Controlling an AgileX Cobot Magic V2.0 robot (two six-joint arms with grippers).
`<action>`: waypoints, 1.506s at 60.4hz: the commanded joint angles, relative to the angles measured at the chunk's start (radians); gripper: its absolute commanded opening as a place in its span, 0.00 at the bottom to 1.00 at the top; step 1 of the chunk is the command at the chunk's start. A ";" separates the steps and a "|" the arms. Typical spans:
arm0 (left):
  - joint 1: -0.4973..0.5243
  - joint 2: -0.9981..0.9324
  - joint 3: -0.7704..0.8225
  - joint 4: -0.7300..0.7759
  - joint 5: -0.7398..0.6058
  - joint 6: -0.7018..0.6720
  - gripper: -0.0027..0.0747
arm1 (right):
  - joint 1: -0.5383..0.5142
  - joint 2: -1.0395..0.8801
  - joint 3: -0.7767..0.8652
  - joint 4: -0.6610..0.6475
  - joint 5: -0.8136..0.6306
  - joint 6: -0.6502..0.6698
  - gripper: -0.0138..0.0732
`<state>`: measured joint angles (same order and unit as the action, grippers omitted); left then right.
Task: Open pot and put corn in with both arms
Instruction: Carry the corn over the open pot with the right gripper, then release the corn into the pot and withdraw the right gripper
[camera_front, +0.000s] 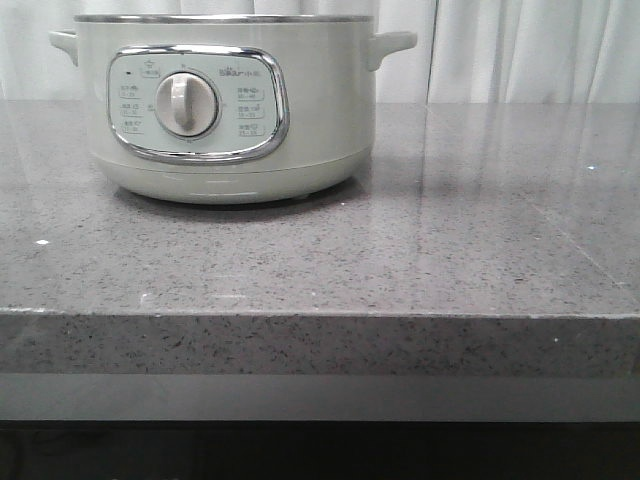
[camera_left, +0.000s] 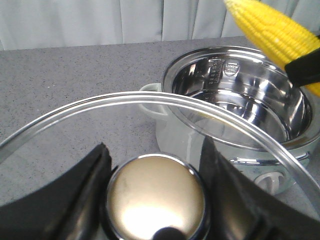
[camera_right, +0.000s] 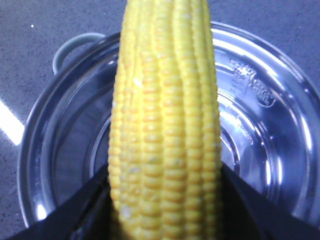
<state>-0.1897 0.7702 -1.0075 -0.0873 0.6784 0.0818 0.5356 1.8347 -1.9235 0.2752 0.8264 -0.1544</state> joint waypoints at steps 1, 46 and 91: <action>0.000 -0.009 -0.041 -0.014 -0.139 -0.007 0.35 | 0.004 -0.021 -0.032 0.016 -0.077 -0.011 0.50; 0.000 -0.009 -0.041 -0.014 -0.139 -0.007 0.35 | 0.004 0.077 -0.032 0.015 -0.115 -0.011 0.79; 0.000 -0.009 -0.041 -0.014 -0.139 -0.007 0.34 | 0.001 -0.352 0.380 -0.001 -0.254 -0.008 0.79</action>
<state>-0.1897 0.7702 -1.0075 -0.0873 0.6784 0.0818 0.5402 1.6093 -1.6266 0.2758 0.6739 -0.1602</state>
